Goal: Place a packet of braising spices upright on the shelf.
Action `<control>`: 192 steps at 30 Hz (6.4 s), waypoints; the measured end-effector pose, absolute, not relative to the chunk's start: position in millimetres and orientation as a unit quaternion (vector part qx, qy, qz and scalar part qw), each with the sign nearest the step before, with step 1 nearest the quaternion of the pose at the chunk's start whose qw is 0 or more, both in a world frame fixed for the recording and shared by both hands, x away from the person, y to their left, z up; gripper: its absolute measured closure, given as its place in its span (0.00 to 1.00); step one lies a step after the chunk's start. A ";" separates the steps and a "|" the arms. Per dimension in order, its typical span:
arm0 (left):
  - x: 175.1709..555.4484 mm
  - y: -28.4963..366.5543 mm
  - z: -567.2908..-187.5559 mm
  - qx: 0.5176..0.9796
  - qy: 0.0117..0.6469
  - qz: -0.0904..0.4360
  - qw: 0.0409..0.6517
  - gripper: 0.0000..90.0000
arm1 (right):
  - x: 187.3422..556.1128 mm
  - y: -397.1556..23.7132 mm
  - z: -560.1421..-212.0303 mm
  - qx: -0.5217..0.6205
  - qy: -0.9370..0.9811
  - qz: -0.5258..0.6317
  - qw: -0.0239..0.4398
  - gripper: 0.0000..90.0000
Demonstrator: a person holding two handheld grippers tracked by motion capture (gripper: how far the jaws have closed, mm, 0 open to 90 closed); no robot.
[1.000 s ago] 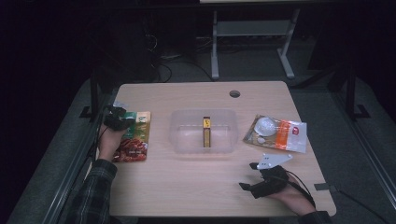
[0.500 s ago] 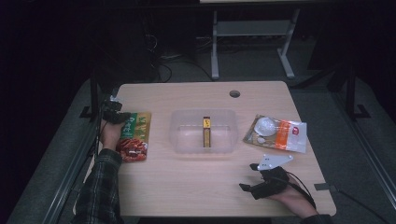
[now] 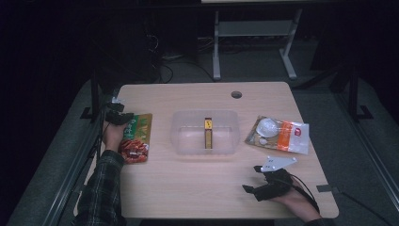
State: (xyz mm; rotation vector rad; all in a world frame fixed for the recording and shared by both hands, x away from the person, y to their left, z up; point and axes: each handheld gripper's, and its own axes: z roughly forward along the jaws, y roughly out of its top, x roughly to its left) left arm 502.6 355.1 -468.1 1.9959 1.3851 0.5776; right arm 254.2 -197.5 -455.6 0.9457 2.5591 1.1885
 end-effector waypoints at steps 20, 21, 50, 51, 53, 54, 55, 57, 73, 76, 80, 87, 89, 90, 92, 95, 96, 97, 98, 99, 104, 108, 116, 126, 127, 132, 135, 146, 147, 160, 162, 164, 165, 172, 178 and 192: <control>491.3 339.9 -461.6 0.778 0.522 0.200 0.286 1.00 | 254.5 -196.2 -454.9 0.313 0.858 0.400 0.084 0.17; 489.7 338.5 -461.5 0.779 0.521 0.200 0.287 1.00 | 254.3 -195.8 -454.8 0.313 0.858 0.399 0.083 0.17; 401.6 290.1 -459.5 0.827 0.446 0.141 0.311 1.00 | 278.5 -174.8 -448.8 0.266 0.870 0.407 0.084 0.17; 398.2 288.7 -459.5 0.829 0.442 0.137 0.313 1.00 | 278.6 -174.6 -448.5 0.266 0.869 0.408 0.084 0.17; 391.1 285.8 -459.4 0.832 0.436 0.128 0.317 1.00 | 278.7 -174.4 -448.3 0.265 0.869 0.409 0.085 0.17; 387.8 284.0 -459.2 0.835 0.433 0.123 0.317 1.00 | 278.7 -174.4 -448.2 0.266 0.869 0.409 0.085 0.17; 384.4 282.1 -459.2 0.837 0.428 0.120 0.320 1.00 | 278.7 -174.4 -448.1 0.266 0.869 0.409 0.085 0.17; 378.2 278.7 -459.4 0.842 0.417 0.111 0.324 1.00 | 278.7 -174.4 -448.0 0.265 0.869 0.408 0.086 0.17; 333.3 251.5 -458.4 0.881 0.330 0.069 0.331 1.00 | 278.1 -174.4 -447.8 0.264 0.870 0.406 0.091 0.17; 325.5 245.4 -459.0 0.883 0.322 0.058 0.336 1.00 | 278.3 -174.4 -447.7 0.265 0.870 0.406 0.091 0.17; 317.7 237.1 -459.5 0.886 0.310 0.051 0.341 1.00 | 278.4 -173.1 -448.1 0.263 0.871 0.404 0.091 0.17; 308.0 217.9 -459.7 0.895 0.282 0.037 0.344 1.00 | 278.9 -173.5 -448.0 0.261 0.871 0.405 0.094 0.17; 305.9 211.8 -460.1 0.896 0.277 0.032 0.347 1.00 | 279.1 -173.7 -448.0 0.262 0.871 0.405 0.094 0.17; 304.9 208.4 -460.0 0.898 0.271 0.030 0.346 1.00 | 279.3 -173.6 -448.1 0.262 0.871 0.405 0.094 0.17; 302.2 200.2 -460.4 0.899 0.262 0.022 0.349 1.00 | 279.3 -173.3 -448.0 0.264 0.871 0.404 0.092 0.17; 297.4 186.3 -460.9 0.903 0.247 0.014 0.350 1.00 | 279.6 -173.7 -448.0 0.264 0.871 0.404 0.094 0.17; 295.5 181.1 -461.3 0.903 0.244 0.010 0.353 1.00 | 279.7 -173.8 -447.8 0.265 0.871 0.404 0.093 0.17; 294.2 176.1 -461.4 0.905 0.238 0.008 0.353 1.00 | 280.0 -174.2 -447.8 0.264 0.871 0.404 0.095 0.17; 292.7 170.9 -461.4 0.907 0.230 0.008 0.353 1.00 | 280.3 -174.5 -447.8 0.263 0.871 0.405 0.096 0.17; 290.9 165.3 -461.6 0.907 0.226 0.006 0.354 1.00 | 280.4 -174.7 -447.7 0.264 0.870 0.405 0.096 0.17; 282.1 133.2 -464.7 0.906 0.204 -0.016 0.370 1.00 | 280.6 -176.5 -447.0 0.266 0.868 0.408 0.098 0.17; 278.2 107.2 -465.6 0.909 0.180 -0.013 0.375 1.00 | 280.1 -178.7 -445.5 0.270 0.866 0.409 0.099 0.17; 285.9 137.9 -446.2 0.907 0.193 0.018 0.375 1.00 | 279.2 -184.3 -445.5 0.273 0.863 0.413 0.104 0.17; 304.4 251.3 -432.7 0.882 0.304 0.112 0.343 1.00 | 277.2 -183.3 -445.5 0.280 0.862 0.409 0.103 0.17; 305.2 262.6 -433.3 0.881 0.315 0.122 0.332 1.00 | 277.2 -183.2 -445.6 0.280 0.862 0.409 0.103 0.17; 311.2 314.0 -439.8 0.860 0.376 0.147 0.312 1.00 | 277.3 -183.3 -446.2 0.280 0.863 0.407 0.102 0.17; 314.7 331.4 -444.6 0.850 0.400 0.145 0.310 1.00 | 277.2 -183.0 -446.1 0.279 0.863 0.408 0.101 0.17; 313.8 332.9 -456.0 0.858 0.393 0.106 0.313 1.00 | 277.0 -182.5 -446.6 0.278 0.865 0.406 0.099 0.17; 313.6 332.0 -456.1 0.860 0.389 0.103 0.314 1.00 | 276.9 -182.1 -446.8 0.277 0.865 0.406 0.098 0.17; 300.4 297.6 -455.0 0.889 0.323 0.059 0.319 1.00 | 276.9 -180.9 -447.7 0.276 0.867 0.403 0.095 0.17; 298.7 291.5 -454.9 0.894 0.311 0.052 0.318 1.00 | 276.7 -180.6 -447.8 0.276 0.868 0.403 0.094 0.17; 296.3 285.3 -455.0 0.895 0.305 0.046 0.322 1.00 | 276.7 -180.4 -448.0 0.276 0.868 0.402 0.095 0.17; 295.4 282.5 -455.6 0.896 0.299 0.040 0.326 1.00 | 276.7 -180.4 -448.0 0.276 0.868 0.402 0.094 0.17; 285.8 262.2 -455.2 0.909 0.260 0.014 0.326 1.00 | 277.1 -180.1 -448.5 0.273 0.869 0.403 0.095 0.17; 279.9 245.5 -455.8 0.915 0.230 -0.010 0.331 1.00 | 277.3 -180.4 -448.4 0.272 0.869 0.403 0.096 0.17; 289.2 216.3 -439.1 0.907 0.184 0.019 0.378 0.88 | 276.8 -180.1 -448.1 0.275 0.868 0.403 0.096 0.17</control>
